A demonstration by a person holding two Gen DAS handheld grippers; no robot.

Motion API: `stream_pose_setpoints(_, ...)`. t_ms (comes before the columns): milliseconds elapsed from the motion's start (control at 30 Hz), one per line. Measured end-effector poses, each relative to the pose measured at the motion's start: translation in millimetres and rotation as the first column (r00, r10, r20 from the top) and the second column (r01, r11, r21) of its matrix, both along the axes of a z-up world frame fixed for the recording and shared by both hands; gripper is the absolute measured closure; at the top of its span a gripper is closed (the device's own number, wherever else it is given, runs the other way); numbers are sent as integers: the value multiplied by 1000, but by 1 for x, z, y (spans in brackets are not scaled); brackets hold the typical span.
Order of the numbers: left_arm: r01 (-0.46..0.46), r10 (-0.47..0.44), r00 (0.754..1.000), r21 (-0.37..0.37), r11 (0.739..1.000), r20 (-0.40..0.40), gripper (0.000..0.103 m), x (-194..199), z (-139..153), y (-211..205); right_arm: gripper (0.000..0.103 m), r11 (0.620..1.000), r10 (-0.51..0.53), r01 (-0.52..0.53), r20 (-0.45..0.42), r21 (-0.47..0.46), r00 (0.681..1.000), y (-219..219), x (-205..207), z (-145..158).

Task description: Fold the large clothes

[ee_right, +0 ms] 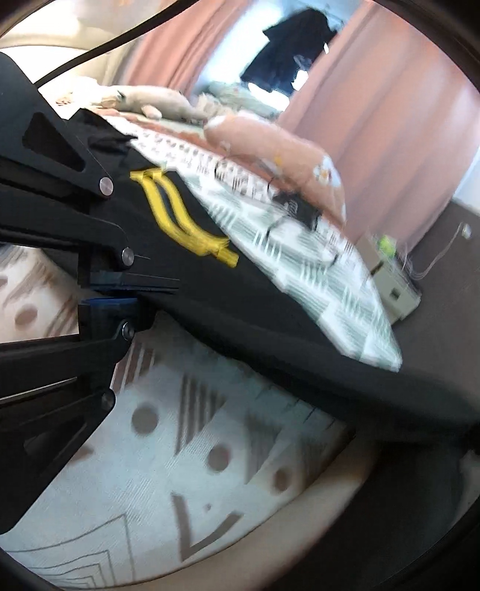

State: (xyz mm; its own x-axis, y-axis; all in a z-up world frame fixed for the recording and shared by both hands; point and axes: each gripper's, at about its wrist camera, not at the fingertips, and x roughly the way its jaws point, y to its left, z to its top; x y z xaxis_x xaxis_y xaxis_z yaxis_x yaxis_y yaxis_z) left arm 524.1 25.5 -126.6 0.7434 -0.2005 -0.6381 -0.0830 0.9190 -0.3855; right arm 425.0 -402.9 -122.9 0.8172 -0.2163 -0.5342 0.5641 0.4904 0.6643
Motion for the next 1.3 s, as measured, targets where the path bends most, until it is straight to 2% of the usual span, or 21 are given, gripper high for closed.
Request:
stream_pose_setpoints(200, -3, 4, 999, -24, 1000, 35, 5, -6, 5, 5, 103, 993, 92, -80, 143, -85, 985, 41, -4, 46)
stream_pose_setpoints(333, 10, -8, 999, -28, 1000, 51, 5, -9, 8, 5, 103, 981, 178, -155, 214, -120, 960, 77, -5, 72)
stream_pose_setpoints(500, 4, -4, 995, 1, 1000, 100, 5, -18, 14, 6, 103, 955, 284, -250, 257, -157, 924, 122, -1, 93)
stream_pose_setpoints(633, 6, 1, 995, -66, 998, 104, 5, -21, 14, 20, 103, 931, 360, -324, 281, -166, 890, 158, 4, 100)
stream_pose_setpoints(900, -17, 31, 994, -128, 992, 105, 5, -26, 16, 43, 103, 883, 468, -441, 250, -161, 848, 215, 30, 94)
stream_pose_setpoints(1100, -20, 34, 995, -160, 987, 90, 5, -25, 14, 53, 103, 854, 520, -503, 180, -136, 835, 228, 85, 80)
stream_pose_setpoints(1200, -23, 37, 996, -172, 985, 81, 5, -23, 13, 58, 103, 825, 564, -553, 119, -117, 817, 242, 112, 66)
stream_pose_setpoints(1300, -30, 44, 997, -185, 982, 70, 5, -22, 11, 63, 102, 798, 601, -600, -2, -51, 799, 244, 148, 51)
